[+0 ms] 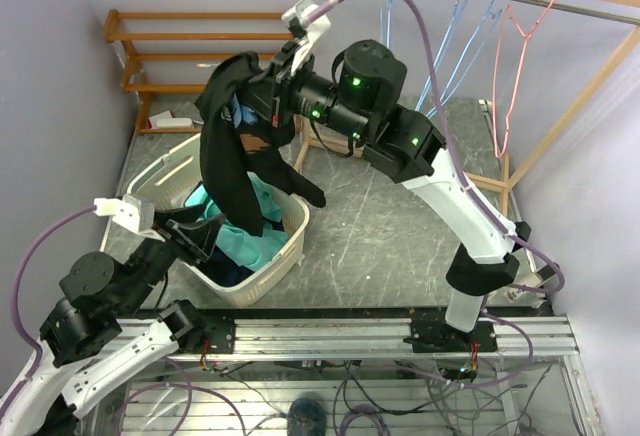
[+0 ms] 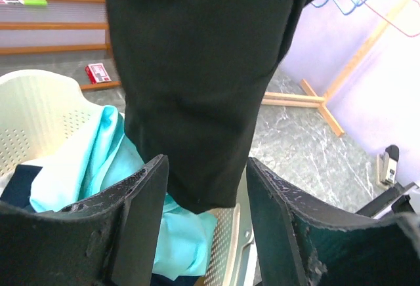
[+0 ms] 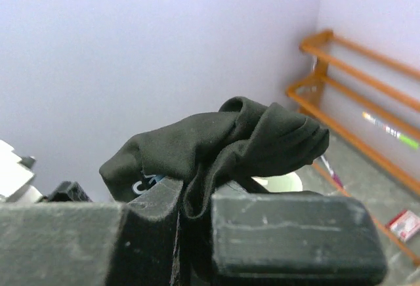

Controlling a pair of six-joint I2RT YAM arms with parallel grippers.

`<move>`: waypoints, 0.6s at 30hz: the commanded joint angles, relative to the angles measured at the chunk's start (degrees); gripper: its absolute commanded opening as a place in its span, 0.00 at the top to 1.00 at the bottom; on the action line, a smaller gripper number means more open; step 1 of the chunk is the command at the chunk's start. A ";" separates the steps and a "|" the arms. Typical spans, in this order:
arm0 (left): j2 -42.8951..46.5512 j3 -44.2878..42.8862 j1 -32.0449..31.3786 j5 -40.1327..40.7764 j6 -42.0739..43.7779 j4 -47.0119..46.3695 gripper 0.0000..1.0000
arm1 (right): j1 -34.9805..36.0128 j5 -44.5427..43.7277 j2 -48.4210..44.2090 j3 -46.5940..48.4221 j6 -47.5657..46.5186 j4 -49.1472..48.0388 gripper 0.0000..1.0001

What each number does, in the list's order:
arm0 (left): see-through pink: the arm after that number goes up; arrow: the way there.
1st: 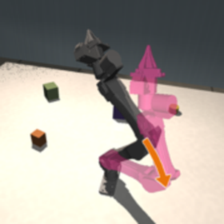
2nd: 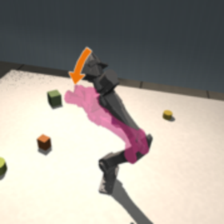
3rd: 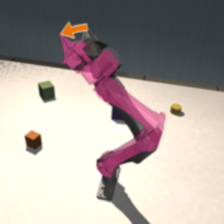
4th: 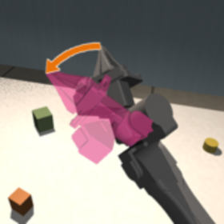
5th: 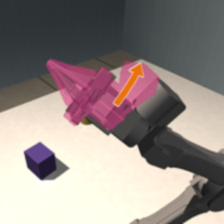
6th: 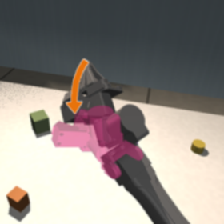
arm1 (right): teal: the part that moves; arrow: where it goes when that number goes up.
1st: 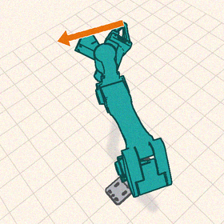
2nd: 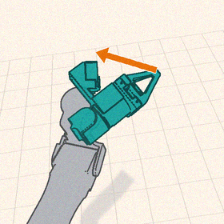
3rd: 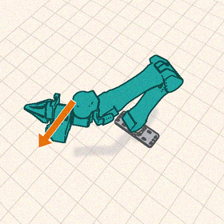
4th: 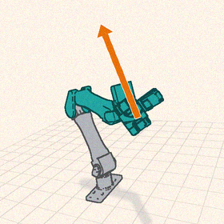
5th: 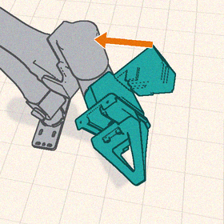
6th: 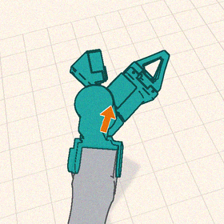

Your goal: Remove the t-shirt from the hanger

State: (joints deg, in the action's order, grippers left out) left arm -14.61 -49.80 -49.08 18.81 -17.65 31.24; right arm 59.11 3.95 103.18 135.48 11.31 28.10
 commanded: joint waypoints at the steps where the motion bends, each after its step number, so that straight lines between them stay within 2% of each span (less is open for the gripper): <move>1: 2.14 0.49 1.20 3.14 -1.07 -0.02 0.38 | 0.06 2.98 0.94 9.03 -2.45 -6.43 1.00; 7: 1.51 0.41 2.20 1.68 -0.82 -0.30 0.38 | 0.05 5.94 -3.85 4.12 -0.42 -16.52 1.00; 11: 0.95 0.48 3.38 0.20 -0.56 -0.64 0.38 | 0.08 6.91 -5.02 3.88 0.32 -16.29 1.00; 18: 1.21 0.61 4.69 -0.79 -0.63 -0.87 0.38 | 0.04 4.93 -7.74 -5.71 0.29 -15.61 1.00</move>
State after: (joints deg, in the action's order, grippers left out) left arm -13.34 -49.65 -45.12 19.22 -18.04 31.29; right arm 59.00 9.82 96.71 134.13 11.31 14.46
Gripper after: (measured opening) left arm 0.620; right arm 0.047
